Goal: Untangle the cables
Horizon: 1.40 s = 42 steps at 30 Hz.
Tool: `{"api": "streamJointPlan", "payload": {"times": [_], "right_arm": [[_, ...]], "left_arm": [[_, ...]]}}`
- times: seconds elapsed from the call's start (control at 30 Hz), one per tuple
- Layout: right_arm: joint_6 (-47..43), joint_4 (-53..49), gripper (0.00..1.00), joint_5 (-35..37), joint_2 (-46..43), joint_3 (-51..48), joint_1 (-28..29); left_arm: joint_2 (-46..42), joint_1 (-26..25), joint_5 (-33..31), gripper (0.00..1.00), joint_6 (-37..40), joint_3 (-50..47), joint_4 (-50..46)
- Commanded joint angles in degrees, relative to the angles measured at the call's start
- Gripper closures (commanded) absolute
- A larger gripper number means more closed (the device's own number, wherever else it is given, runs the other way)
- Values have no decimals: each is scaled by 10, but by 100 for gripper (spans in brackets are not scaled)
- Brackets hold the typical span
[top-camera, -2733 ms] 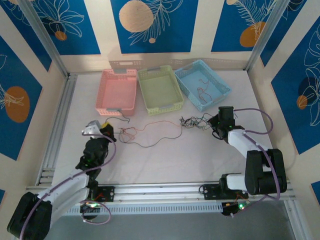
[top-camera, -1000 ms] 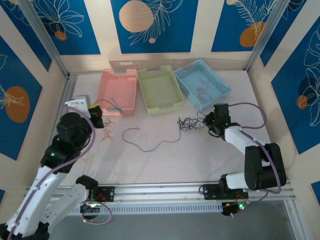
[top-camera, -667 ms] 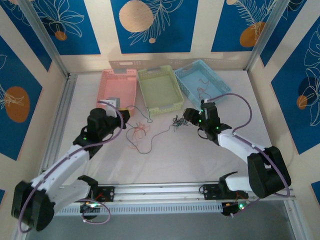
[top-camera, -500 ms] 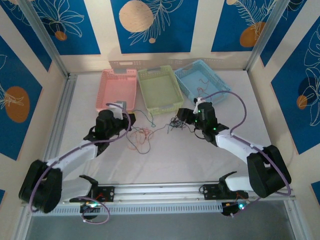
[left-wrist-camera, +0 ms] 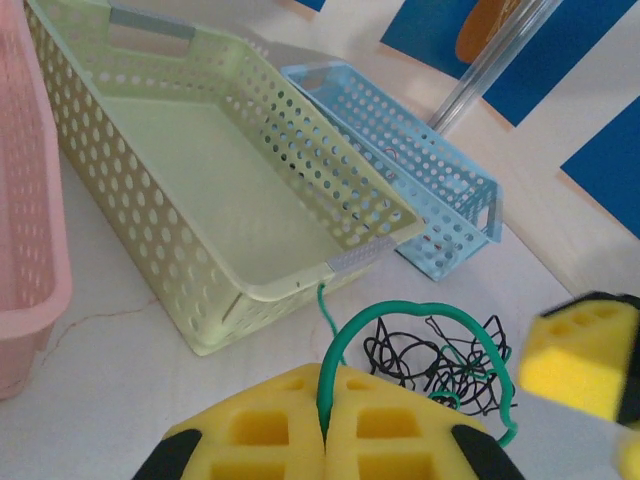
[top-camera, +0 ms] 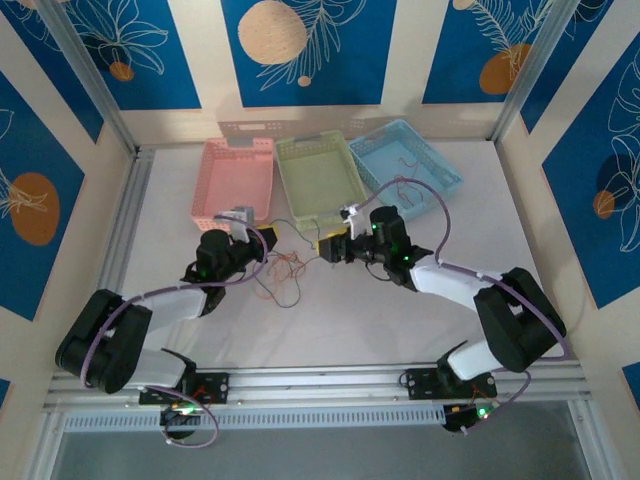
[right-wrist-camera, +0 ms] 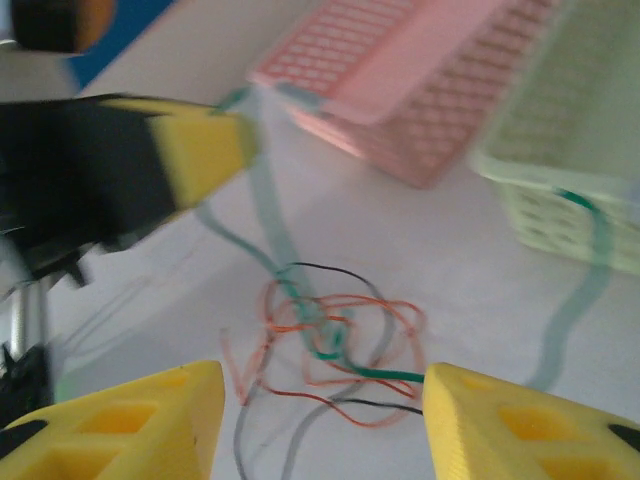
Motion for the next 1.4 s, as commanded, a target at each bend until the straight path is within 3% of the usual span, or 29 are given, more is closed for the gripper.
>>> {"api": "streamJointPlan", "payload": {"times": [0.0,0.07,0.27,0.63,0.73,0.93,1.2,1.37], "right_arm": [[-92,71,46,-62,-9,-23,27],[-123,24,48,-97,22,12,46],[-199,-84,48,-42,103,100,104],[-284,35,41,174,125,62,123],[-333,66,39,170,145,55,120],[-404,-2,41,124,197,107,114],[-398,17,60,101,195,97,97],[-397,8,88,87,169,81,92]], "left_arm": [[-1,8,-6,100,-11,-5,30],[1,8,-4,100,-13,-3,30],[3,9,11,100,-16,-5,37],[12,8,29,100,-10,0,35],[12,8,28,100,-9,2,29],[14,8,31,100,-9,3,29],[13,8,30,100,-8,3,26],[9,8,20,100,-8,-1,25]]}}
